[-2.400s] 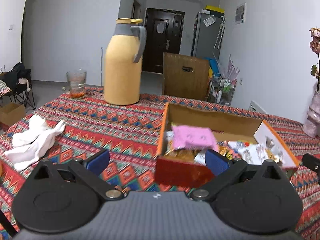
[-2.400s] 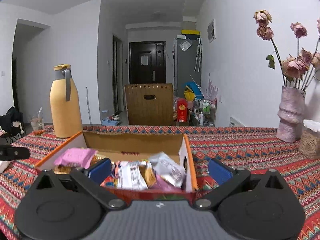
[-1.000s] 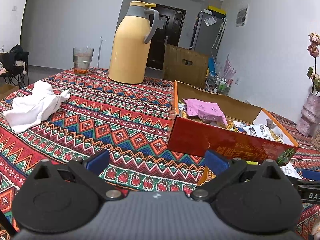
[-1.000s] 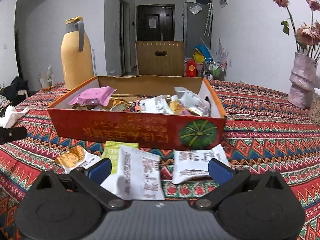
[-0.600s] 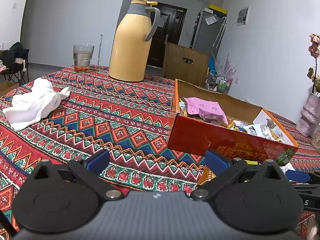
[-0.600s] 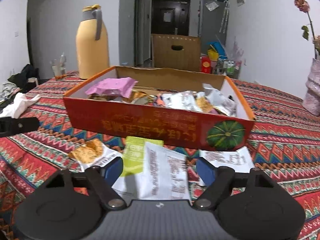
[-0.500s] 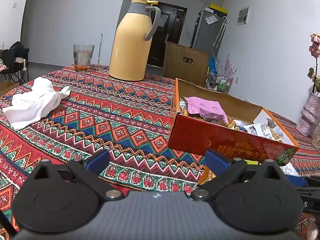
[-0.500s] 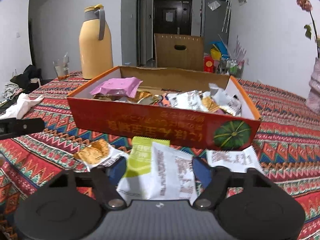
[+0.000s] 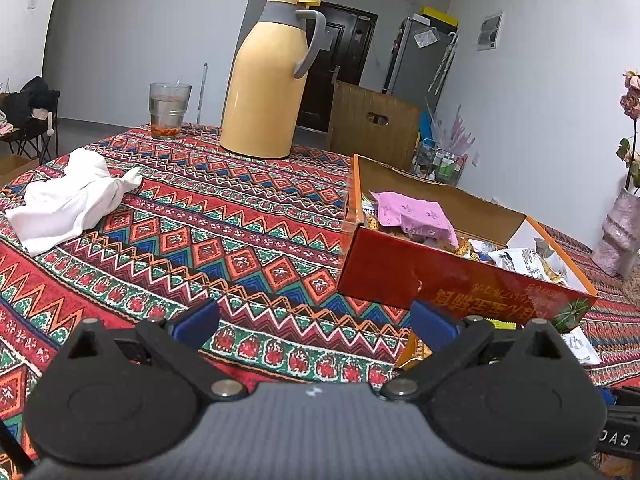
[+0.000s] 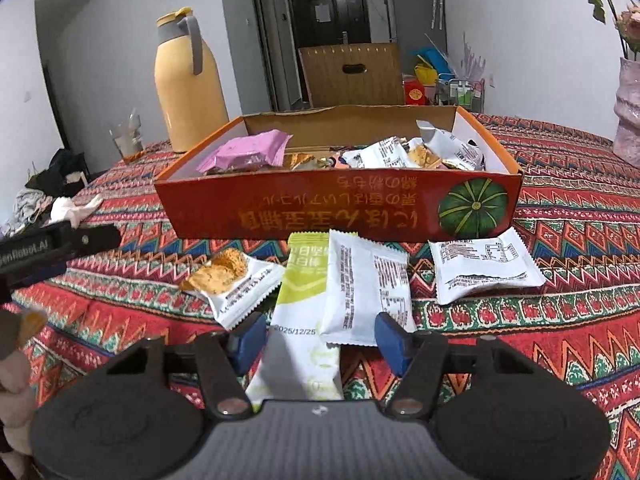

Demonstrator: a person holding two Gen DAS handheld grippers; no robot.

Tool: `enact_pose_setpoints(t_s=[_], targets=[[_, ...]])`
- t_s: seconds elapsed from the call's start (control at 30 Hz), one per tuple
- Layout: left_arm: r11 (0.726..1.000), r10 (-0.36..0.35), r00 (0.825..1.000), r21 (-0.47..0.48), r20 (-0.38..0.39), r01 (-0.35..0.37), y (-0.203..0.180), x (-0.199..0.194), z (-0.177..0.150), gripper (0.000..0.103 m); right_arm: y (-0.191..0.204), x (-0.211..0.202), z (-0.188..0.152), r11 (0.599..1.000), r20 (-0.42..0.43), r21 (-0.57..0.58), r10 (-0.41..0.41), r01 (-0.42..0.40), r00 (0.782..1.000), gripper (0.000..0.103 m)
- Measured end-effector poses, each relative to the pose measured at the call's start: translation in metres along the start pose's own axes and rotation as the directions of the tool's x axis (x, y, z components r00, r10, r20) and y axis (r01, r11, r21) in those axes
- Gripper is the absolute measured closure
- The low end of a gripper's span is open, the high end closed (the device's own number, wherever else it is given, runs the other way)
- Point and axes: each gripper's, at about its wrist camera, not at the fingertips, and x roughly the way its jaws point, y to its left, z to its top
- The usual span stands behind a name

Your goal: Organize snacks

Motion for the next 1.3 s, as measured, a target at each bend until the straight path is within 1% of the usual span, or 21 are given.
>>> enact_pose_setpoints(t_s=[0.2,0.4,0.5,0.7,0.77,0.8,0.87,0.9,0.97,1.03,1.07,1.1,1.13,1.2,1.3], targets=[[1.0,0.003,1.0,0.003,-0.011,-0.003,0.001,-0.001,-0.001,0.0,0.001,-0.002,0.0,1.0,-0.003,-0.007,-0.026,0.026,1.0,0.043],[1.0,-0.004,1.0,0.009,-0.004,0.004,0.0,-0.003,-0.001,0.0,0.01,0.008,0.0,0.998,-0.019,-0.045,-0.054,0.053,0.998,0.032],[1.0,-0.005,1.0,0.007,-0.007,0.005,0.0,-0.003,-0.002,0.0,0.017,0.018,0.0,0.994,-0.025,-0.075,-0.079,0.077,0.997,0.031],[1.0,-0.009,1.0,0.005,-0.005,0.009,0.0,-0.004,-0.002,0.0,0.026,0.032,0.0,0.979,-0.001,-0.142,-0.147,0.145,0.989,0.032],[1.0,-0.009,1.0,0.004,-0.006,0.009,0.0,-0.004,-0.002,0.0,0.027,0.033,-0.003,0.975,0.016,-0.161,-0.153,0.153,0.988,0.033],[1.0,-0.009,1.0,0.004,-0.007,0.009,0.001,-0.004,-0.002,0.0,0.028,0.032,-0.005,0.974,0.022,-0.168,-0.152,0.154,0.988,0.034],[1.0,-0.007,1.0,0.003,-0.011,0.007,0.001,-0.003,-0.002,0.0,0.028,0.03,-0.005,0.973,0.03,-0.179,-0.144,0.147,0.989,0.048],[1.0,-0.006,1.0,0.002,-0.013,0.007,0.001,-0.003,-0.002,0.0,0.029,0.028,-0.006,0.971,0.035,-0.188,-0.142,0.146,0.989,0.051],[1.0,-0.005,1.0,0.0,-0.018,0.005,0.001,-0.001,-0.002,0.0,0.029,0.025,-0.006,0.971,0.045,-0.194,-0.134,0.14,0.99,0.063],[1.0,-0.005,1.0,-0.001,-0.021,0.005,0.001,-0.001,-0.001,0.0,0.027,0.018,-0.005,0.976,0.065,-0.184,-0.11,0.12,0.992,0.068],[1.0,-0.004,1.0,0.0,-0.022,0.004,0.001,0.0,-0.002,0.0,0.025,0.014,-0.004,0.979,0.075,-0.172,-0.095,0.107,0.993,0.084],[1.0,-0.003,1.0,0.0,-0.024,0.003,0.001,0.0,-0.002,0.0,0.024,0.011,-0.004,0.983,0.086,-0.162,-0.076,0.089,0.993,0.084],[1.0,-0.001,1.0,0.0,-0.027,0.001,0.001,0.001,-0.002,0.0,0.023,0.007,-0.002,0.985,0.1,-0.153,-0.07,0.084,0.993,0.093],[1.0,0.003,0.999,-0.001,-0.034,-0.003,0.002,0.002,-0.002,0.0,0.022,0.002,-0.001,0.986,0.117,-0.145,-0.062,0.079,0.991,0.096],[1.0,0.009,0.999,-0.005,-0.041,-0.009,0.002,0.004,-0.002,0.0,0.018,-0.002,0.0,0.988,0.123,-0.131,-0.063,0.079,0.99,0.096]])
